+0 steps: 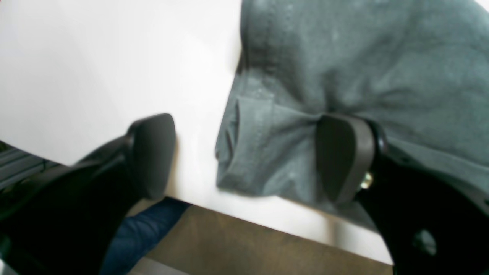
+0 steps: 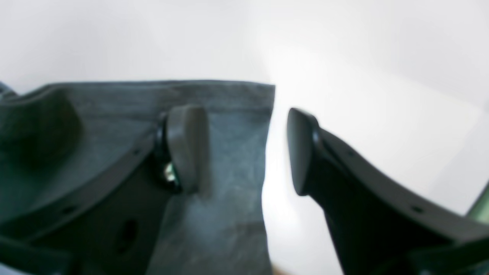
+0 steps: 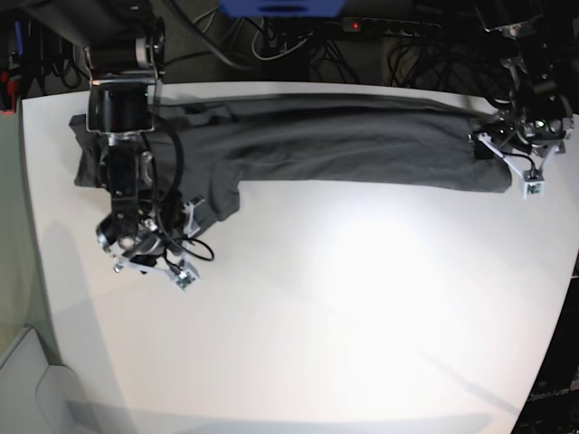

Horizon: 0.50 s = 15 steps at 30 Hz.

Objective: Layout the t-shirt on the table in an organized manner, then fold the t-shirt properly
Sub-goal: 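Release the right gripper and move it to the hanging sleeve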

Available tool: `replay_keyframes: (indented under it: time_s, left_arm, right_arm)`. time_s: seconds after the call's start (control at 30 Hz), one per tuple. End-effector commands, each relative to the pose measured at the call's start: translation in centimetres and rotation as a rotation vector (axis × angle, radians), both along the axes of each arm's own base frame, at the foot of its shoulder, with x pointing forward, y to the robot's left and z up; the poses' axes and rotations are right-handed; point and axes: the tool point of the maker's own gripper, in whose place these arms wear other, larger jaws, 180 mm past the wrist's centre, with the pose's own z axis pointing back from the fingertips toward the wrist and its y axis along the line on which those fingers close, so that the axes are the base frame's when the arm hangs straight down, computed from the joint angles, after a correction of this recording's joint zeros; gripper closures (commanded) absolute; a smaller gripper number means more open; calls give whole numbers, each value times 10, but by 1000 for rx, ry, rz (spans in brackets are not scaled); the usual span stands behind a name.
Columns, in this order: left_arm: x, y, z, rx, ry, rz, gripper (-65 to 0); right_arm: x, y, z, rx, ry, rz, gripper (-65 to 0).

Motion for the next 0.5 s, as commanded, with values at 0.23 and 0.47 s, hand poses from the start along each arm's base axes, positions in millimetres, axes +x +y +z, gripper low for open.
replay_keyframes:
  time_s: [0.23,0.47]
  left_arm:
    - [-4,3,0,15,26,-1,-567]
    - [-3,3,0,16,20,0,-567]
  right_arm:
    - [-41,-2,-45,-18,186,5,-64]
    - [-42,-4,-34,-32,137,6,0]
